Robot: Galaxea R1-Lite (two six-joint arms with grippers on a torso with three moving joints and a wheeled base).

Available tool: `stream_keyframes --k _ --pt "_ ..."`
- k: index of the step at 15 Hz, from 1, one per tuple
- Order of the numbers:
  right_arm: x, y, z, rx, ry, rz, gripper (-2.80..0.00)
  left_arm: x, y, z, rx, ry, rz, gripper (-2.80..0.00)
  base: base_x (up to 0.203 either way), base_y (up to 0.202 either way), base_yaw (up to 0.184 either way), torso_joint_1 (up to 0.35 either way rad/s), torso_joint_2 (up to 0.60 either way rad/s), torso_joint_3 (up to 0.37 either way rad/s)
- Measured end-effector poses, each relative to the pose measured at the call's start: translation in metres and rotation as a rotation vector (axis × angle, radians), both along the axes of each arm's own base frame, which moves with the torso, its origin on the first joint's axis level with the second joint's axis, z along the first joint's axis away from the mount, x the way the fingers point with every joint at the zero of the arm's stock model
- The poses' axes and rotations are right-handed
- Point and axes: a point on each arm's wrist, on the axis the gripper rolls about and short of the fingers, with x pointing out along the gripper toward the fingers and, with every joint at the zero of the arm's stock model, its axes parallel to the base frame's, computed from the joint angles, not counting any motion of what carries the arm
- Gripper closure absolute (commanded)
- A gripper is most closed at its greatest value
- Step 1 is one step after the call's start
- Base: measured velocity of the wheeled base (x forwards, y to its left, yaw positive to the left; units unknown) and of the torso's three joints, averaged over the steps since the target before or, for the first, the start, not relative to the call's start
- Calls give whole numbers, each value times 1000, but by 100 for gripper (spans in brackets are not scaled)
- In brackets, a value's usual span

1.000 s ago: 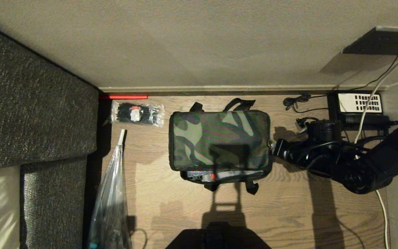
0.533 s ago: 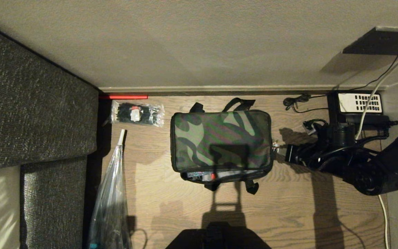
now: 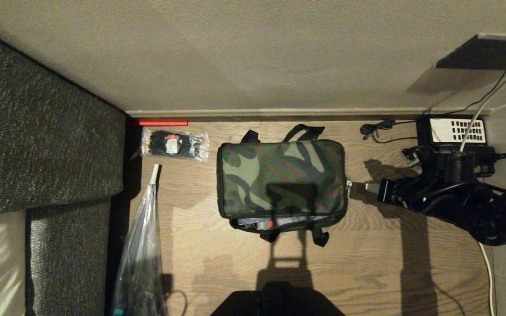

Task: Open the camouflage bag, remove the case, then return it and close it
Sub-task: Open the top of the storage box

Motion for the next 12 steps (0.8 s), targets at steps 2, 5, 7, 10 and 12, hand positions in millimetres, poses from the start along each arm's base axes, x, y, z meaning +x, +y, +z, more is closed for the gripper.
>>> stream_keyframes --k 2,5,7,10,12 --pt "-4 1 3 26 9 52 0 0 0 0 1 0 0 0 0 0 0 0 0 0" --pt "-7 6 5 37 11 67 -280 0 0 0 0 0 0 0 0 0 0 0 0 0" --pt "-7 9 7 48 9 80 -280 0 0 0 0 0 0 0 0 0 0 0 0 0" --pt "-9 16 6 54 15 113 -280 0 0 0 0 0 0 0 0 0 0 0 0 0" --pt "-9 22 5 53 15 133 -280 0 0 0 0 0 0 0 0 0 0 0 0 0"
